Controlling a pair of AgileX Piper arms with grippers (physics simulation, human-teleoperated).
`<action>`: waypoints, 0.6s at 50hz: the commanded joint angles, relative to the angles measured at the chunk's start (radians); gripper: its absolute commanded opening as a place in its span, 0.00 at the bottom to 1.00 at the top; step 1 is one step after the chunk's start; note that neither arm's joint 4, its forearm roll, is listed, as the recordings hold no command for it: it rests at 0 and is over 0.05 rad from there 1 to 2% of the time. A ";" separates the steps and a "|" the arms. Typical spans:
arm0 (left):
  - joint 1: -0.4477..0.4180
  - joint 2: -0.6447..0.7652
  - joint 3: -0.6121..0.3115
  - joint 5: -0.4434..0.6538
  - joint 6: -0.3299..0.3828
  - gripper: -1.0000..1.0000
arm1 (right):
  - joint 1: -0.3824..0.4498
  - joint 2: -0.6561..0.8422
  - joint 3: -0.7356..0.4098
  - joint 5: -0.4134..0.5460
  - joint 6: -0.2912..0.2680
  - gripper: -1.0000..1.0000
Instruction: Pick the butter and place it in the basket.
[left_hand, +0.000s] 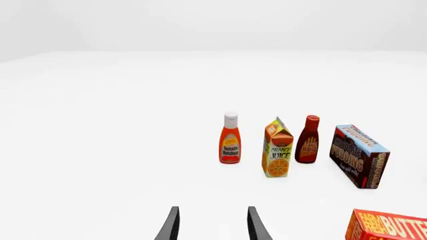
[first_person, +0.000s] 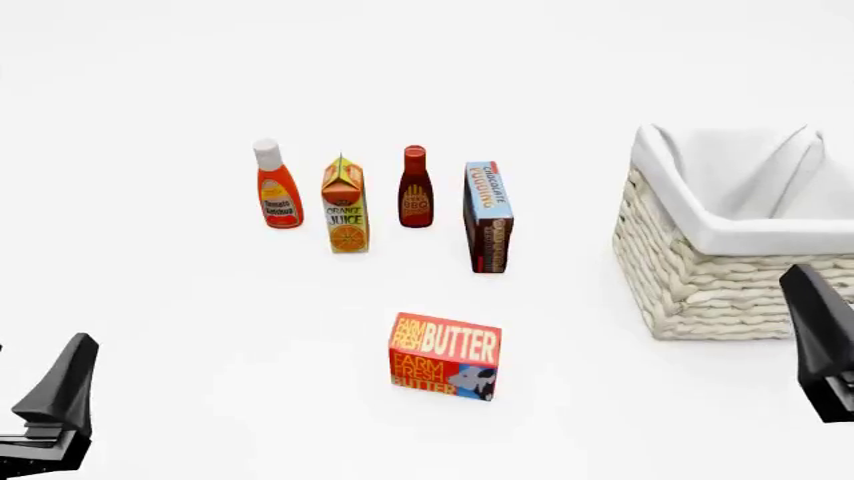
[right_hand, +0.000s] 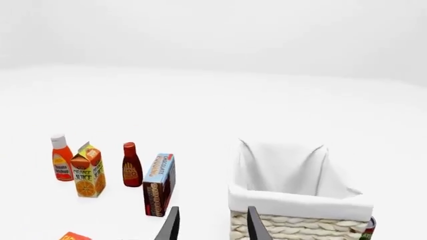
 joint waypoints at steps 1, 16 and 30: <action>0.000 0.000 0.000 0.000 0.000 1.00 | 0.084 0.173 -0.125 0.004 -0.018 1.00; 0.000 0.000 0.000 0.000 0.000 1.00 | 0.209 0.325 -0.262 0.071 -0.067 1.00; 0.000 0.000 0.000 0.000 0.000 1.00 | 0.291 0.403 -0.361 0.123 -0.159 1.00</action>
